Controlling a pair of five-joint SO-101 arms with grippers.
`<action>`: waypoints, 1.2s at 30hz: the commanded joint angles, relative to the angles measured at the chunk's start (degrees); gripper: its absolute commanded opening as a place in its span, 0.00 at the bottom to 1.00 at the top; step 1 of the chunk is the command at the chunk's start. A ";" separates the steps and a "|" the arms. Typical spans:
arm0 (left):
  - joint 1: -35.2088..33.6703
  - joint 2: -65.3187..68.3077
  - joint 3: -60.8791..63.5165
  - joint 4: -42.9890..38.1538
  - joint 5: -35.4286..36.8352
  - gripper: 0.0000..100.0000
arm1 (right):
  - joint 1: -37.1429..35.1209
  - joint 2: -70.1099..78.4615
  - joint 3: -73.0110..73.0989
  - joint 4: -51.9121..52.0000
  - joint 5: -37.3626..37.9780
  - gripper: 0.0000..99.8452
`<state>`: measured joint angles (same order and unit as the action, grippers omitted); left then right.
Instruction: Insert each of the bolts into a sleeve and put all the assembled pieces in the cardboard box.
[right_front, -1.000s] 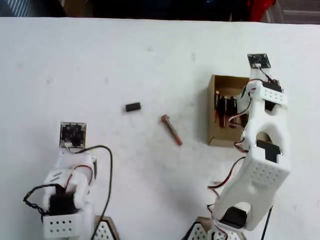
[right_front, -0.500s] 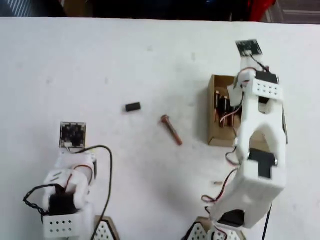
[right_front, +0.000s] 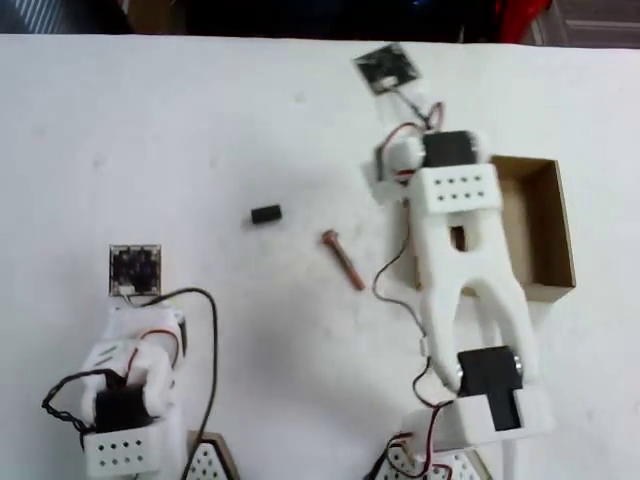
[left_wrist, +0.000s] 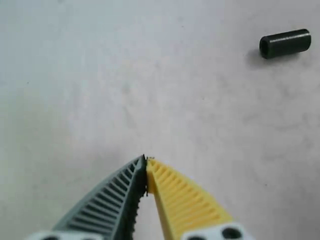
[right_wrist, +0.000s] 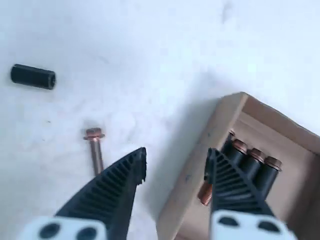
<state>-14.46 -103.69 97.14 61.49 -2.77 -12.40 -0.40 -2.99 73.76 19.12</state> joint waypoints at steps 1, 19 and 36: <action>-1.45 -0.48 -0.18 0.26 -0.62 0.02 | -5.67 -2.42 -2.29 0.13 -1.49 0.17; -6.81 -0.48 -0.18 0.26 -0.53 0.02 | -15.60 2.59 -4.84 -9.10 -16.53 0.17; -7.43 -0.48 -0.18 0.26 -0.53 0.02 | -24.92 26.95 -18.37 -9.01 -12.31 0.17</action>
<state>-21.58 -103.69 97.14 61.49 -2.77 -35.43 25.63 -17.58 65.85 2.59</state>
